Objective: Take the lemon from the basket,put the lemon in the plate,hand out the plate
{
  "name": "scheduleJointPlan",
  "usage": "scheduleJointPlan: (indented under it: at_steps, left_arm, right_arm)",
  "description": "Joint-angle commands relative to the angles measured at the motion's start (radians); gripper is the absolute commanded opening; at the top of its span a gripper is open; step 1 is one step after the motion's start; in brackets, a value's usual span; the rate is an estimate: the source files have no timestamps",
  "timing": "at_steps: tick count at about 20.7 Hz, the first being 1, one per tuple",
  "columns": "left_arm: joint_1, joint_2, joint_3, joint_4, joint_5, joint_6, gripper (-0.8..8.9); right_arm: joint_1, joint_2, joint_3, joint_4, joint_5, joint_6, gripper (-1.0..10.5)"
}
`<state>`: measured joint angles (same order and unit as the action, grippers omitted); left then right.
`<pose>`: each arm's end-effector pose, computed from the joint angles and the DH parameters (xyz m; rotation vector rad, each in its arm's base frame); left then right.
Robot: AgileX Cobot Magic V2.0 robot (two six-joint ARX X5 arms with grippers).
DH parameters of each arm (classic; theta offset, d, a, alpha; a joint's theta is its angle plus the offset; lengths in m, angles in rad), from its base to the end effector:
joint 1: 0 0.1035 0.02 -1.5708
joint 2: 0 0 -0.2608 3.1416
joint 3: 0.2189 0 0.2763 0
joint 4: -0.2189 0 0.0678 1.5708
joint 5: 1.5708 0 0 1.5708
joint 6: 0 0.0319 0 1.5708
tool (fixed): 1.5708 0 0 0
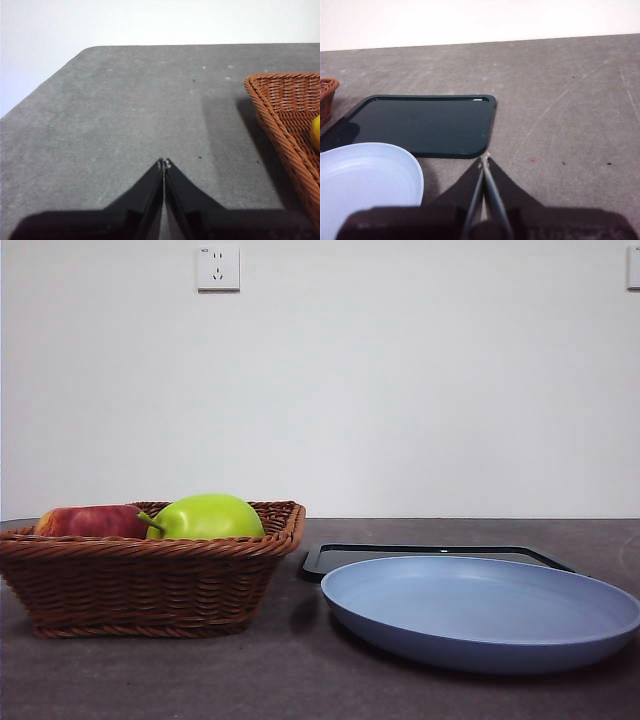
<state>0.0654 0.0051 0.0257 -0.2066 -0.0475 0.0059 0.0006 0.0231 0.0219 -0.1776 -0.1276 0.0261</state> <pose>0.1252 0.0097 0.1519 0.0042 0.1864 0.1120 0.1269 0.0041 0.1515 0.0374 0.1802 0.1255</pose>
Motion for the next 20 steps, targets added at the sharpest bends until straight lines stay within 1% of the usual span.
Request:
scheduleJointPlan:
  at_steps: [1,2,5,7,9,11,12,13,16,18,20]
  left_arm:
    - [0.0,-0.004,-0.008,0.011,0.005,-0.016,0.08]
    - [0.0,-0.004,-0.008,0.013,0.01,-0.033,0.08]
    - [0.0,-0.004,-0.008,0.014,0.066,-0.151,0.08]
    - [0.0,-0.004,-0.008,0.015,0.14,-0.248,0.08]
    - [0.0,-0.004,-0.008,0.015,0.223,-0.327,0.08]
    - [0.0,-0.004,-0.008,0.017,0.306,-0.365,0.08]
    - [0.0,-0.004,-0.008,0.022,0.338,-0.375,0.08]
    - [0.0,-0.004,-0.008,0.028,0.365,-0.381,0.08]
    - [0.0,-0.004,-0.006,0.042,0.43,-0.386,0.07]
    - [0.0,-0.004,-0.004,0.051,0.448,-0.422,0.07]
    - [0.0,-0.003,0.006,0.043,0.447,-0.46,0.07]
  right_arm:
    - [0.001,-0.001,-0.013,0.02,-0.001,0.053,0.0]
    - [0.001,-0.001,-0.013,0.023,-0.001,0.082,0.0]
    - [0.001,-0.001,-0.013,0.025,-0.002,0.226,0.0]
    - [0.001,-0.001,-0.013,0.026,-0.002,0.324,0.0]
    - [0.001,-0.001,-0.013,0.036,-0.002,0.413,0.0]
    - [0.001,-0.001,-0.013,0.04,-0.005,0.472,0.0]
    - [0.001,-0.001,-0.013,0.037,-0.01,0.496,0.0]
    - [0.001,-0.001,-0.013,0.034,-0.032,0.509,0.0]
    - [0.001,0.006,-0.011,0.034,-0.087,0.508,0.0]
    - [0.001,0.017,-0.006,0.028,-0.135,0.511,0.0]
    - [0.001,0.034,0.014,-0.002,-0.137,0.521,0.0]
